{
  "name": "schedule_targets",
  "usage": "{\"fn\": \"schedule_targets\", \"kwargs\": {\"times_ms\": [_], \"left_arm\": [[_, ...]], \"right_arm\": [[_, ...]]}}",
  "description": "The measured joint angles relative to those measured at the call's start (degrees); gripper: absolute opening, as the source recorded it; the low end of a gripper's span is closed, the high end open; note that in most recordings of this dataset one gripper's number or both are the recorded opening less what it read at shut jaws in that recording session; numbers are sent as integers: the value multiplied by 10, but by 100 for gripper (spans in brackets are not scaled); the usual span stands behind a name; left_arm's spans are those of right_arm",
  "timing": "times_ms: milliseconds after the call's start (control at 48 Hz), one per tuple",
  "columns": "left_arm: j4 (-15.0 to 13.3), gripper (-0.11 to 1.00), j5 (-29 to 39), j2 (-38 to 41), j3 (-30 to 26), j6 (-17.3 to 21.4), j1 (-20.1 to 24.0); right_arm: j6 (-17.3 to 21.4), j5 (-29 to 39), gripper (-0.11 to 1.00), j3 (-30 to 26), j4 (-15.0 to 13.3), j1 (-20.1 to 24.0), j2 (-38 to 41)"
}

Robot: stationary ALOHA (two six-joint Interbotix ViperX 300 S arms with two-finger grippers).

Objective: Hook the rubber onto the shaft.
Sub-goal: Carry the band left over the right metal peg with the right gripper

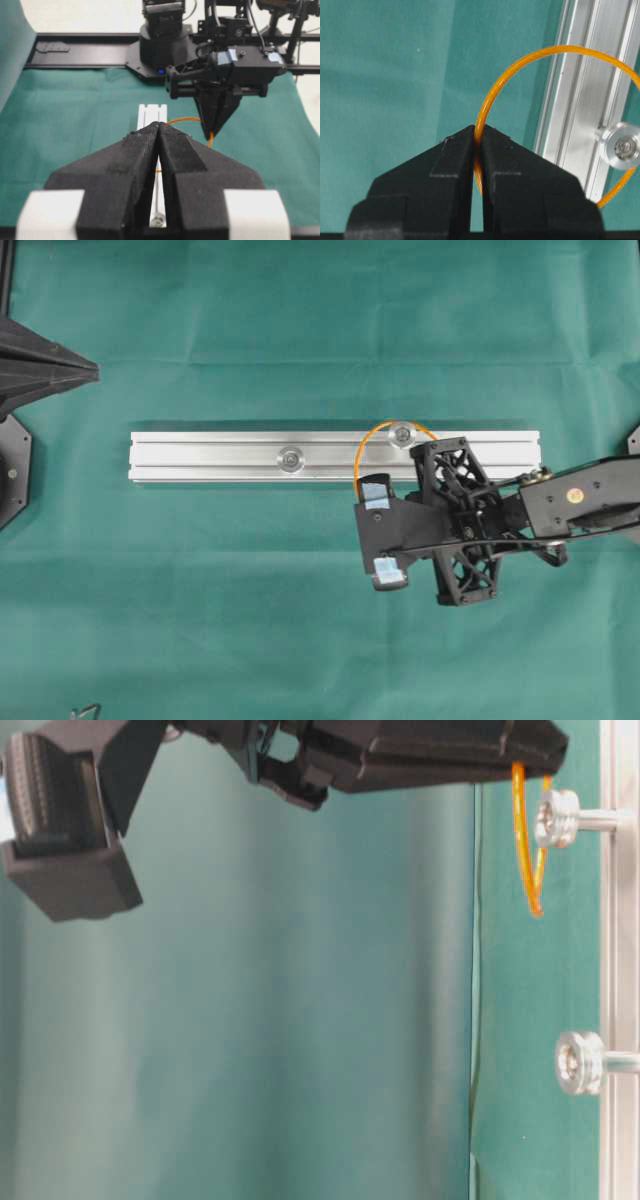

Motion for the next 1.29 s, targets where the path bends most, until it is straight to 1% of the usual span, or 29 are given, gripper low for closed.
{"fn": "schedule_targets", "kwargs": {"times_ms": [125, 208, 354, 521, 771, 1083, 1291], "left_arm": [[0, 0, 1, 0, 0, 0, 0], [0, 0, 0, 0, 0, -3, 0], [0, 0, -3, -1, 0, -16, 0], [0, 0, -3, 0, 0, -20, 0], [0, 0, -1, 0, 0, -20, 0], [0, 0, 4, 0, -4, -31, 0], [0, 0, 11, -1, -4, -31, 0]], "right_arm": [[0, -4, 6, -5, 0, -2, 9], [8, -4, 5, -6, 0, -5, 10], [43, -5, 6, -6, 1, -14, 10], [79, -16, 5, -6, 0, -13, 10], [107, -37, 5, -8, 1, -13, 25], [176, -55, 5, -44, -1, -15, 66], [207, -55, 5, -81, -13, -28, 90]]}}
